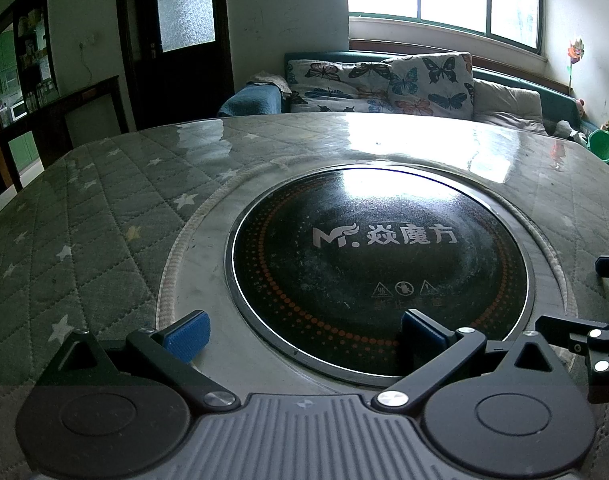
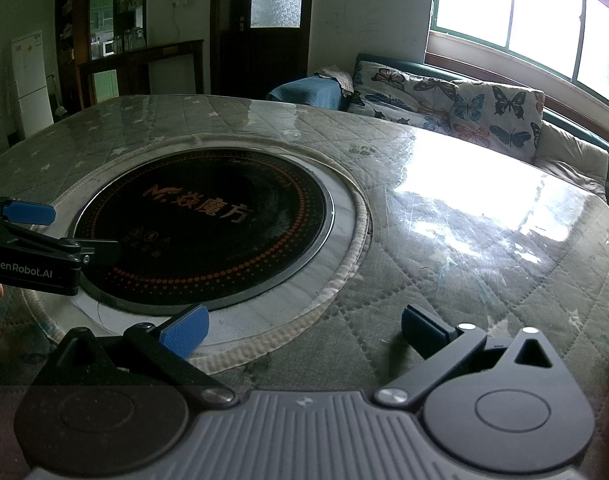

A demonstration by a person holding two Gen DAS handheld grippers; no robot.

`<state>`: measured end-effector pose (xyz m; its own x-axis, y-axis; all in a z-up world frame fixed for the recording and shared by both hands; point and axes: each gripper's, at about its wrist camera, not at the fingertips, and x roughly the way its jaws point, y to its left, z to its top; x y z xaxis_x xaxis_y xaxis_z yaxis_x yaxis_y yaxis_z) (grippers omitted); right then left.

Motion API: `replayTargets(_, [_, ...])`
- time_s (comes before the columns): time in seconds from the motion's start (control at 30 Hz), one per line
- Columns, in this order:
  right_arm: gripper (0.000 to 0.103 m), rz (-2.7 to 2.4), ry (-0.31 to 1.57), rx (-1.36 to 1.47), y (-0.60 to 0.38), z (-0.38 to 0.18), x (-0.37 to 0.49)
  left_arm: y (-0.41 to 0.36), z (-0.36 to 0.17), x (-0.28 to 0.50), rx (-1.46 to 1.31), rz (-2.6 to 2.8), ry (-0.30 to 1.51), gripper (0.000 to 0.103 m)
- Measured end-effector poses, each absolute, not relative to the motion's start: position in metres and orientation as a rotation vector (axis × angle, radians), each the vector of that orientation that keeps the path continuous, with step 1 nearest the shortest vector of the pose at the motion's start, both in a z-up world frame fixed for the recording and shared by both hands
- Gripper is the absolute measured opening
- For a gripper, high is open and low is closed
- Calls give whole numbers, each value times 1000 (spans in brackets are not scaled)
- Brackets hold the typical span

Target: Fold clothes

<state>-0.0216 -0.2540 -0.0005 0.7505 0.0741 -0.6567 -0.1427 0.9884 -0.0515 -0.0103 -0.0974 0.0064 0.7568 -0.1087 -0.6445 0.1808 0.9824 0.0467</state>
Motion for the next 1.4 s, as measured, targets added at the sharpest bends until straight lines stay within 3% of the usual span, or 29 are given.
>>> replayTargets(1.4, [103,118,712,-100,-254,0,-22,-100,6,-13,109,-158,694,103])
